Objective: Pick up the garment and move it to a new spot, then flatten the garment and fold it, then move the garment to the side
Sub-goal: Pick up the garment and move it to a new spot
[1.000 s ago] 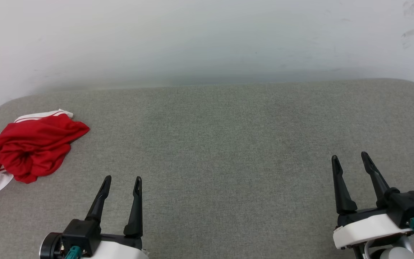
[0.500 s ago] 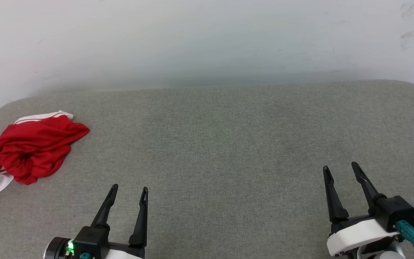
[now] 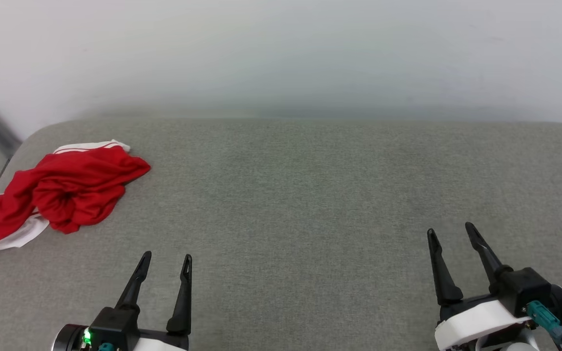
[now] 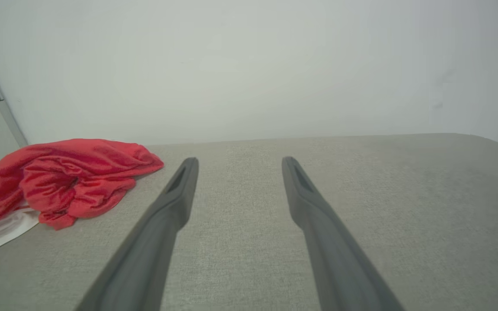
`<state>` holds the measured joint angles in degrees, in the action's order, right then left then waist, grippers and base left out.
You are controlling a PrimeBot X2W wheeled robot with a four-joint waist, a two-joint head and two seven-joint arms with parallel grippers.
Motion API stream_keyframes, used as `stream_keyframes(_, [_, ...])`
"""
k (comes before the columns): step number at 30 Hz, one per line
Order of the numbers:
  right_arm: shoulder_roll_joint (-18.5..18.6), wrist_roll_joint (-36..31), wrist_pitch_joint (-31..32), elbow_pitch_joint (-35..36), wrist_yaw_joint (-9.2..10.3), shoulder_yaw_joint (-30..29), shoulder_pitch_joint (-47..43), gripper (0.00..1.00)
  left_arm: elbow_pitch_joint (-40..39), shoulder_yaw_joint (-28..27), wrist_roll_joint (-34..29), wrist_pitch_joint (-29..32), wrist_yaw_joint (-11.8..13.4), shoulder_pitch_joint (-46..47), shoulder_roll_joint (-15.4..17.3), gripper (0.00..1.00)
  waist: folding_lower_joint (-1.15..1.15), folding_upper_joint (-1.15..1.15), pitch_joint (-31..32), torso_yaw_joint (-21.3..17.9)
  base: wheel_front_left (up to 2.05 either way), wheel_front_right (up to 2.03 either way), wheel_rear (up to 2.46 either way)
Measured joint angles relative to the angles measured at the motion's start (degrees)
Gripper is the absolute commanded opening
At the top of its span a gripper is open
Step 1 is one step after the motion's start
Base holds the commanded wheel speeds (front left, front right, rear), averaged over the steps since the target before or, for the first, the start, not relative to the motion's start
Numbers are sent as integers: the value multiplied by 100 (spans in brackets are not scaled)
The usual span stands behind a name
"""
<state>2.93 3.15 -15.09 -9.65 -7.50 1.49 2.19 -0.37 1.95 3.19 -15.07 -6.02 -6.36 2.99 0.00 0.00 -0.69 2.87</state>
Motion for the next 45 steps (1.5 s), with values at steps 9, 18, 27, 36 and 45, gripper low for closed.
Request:
stream_keyframes(9, [-1, -12, 0, 11, 0, 215, -92, 100, 31, -152, -7, 0, -31, -20, -5, 100, 0, 0, 64, 670, 0, 0, 0])
stream_keyframes(18, [0, 33, 0, 8, 0, 405, -127, 100, 21, -277, -36, 0, -57, -135, -5, 100, 0, 0, 156, 1453, 0, 0, 0])
stream_keyframes(27, [-1, 82, 0, 29, 0, 542, -143, 100, -11, -331, -53, 0, -91, -163, -5, 100, 0, 0, 193, 2098, 0, 0, 0])
stream_keyframes(36, [-1, 105, 0, 15, 0, 579, -151, 100, -26, -336, -66, 0, -107, -209, -5, 100, 0, 0, 232, 2371, 0, 0, 0])
stream_keyframes(45, [-1, 122, 0, 24, 0, 594, -153, 100, -59, -428, 145, 0, -122, -214, -5, 100, 0, 0, 153, 2350, 0, 0, 0])
